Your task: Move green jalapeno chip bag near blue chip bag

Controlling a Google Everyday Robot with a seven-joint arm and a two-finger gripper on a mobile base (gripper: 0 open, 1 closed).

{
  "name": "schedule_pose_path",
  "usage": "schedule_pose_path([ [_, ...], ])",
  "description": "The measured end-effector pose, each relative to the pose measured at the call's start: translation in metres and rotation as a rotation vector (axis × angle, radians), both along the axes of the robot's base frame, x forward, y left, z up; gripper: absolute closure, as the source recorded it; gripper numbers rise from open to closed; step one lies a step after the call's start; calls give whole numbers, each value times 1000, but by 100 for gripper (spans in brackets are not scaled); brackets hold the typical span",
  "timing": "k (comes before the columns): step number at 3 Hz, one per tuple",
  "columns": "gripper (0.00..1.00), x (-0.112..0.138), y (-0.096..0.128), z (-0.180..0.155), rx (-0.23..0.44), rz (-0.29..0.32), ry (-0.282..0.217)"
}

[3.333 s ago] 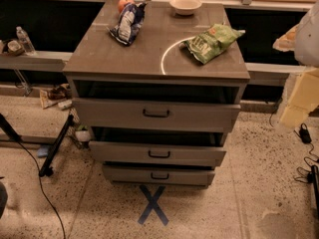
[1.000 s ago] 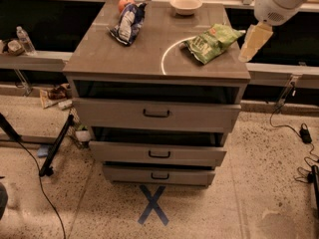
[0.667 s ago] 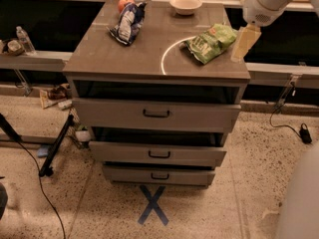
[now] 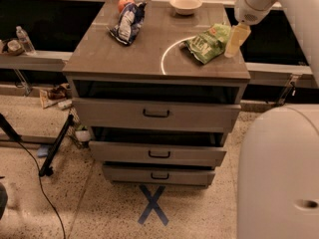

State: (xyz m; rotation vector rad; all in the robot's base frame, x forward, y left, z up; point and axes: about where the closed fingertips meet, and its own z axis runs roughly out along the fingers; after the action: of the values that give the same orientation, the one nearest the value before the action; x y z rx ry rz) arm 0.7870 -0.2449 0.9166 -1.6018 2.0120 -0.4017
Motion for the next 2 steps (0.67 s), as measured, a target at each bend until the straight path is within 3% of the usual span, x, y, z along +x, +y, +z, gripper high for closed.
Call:
schedule_pose_path([
  [1, 0, 18, -1, -4, -14, -9, -11],
  [2, 0, 33, 3, -21, 21, -10, 7],
])
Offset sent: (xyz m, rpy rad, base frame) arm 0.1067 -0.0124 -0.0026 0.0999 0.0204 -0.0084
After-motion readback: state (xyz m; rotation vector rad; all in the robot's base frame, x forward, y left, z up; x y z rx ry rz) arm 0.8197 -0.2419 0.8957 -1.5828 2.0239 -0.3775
